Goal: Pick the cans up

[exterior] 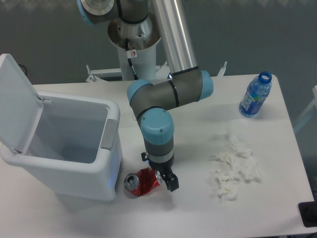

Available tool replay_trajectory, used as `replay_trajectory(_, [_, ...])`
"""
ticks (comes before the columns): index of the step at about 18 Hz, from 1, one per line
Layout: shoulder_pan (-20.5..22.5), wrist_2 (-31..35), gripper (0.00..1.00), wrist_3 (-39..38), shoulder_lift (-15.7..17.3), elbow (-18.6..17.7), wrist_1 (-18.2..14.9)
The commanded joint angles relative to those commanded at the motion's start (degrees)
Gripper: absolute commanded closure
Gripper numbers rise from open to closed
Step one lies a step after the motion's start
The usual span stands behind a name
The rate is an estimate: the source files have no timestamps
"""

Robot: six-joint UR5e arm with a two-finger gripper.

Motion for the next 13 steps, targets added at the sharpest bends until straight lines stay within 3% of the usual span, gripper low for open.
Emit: replay_trajectory(13, [-0.9, 1.0, 0.0, 0.8, -1.1, -0.4, 0.0])
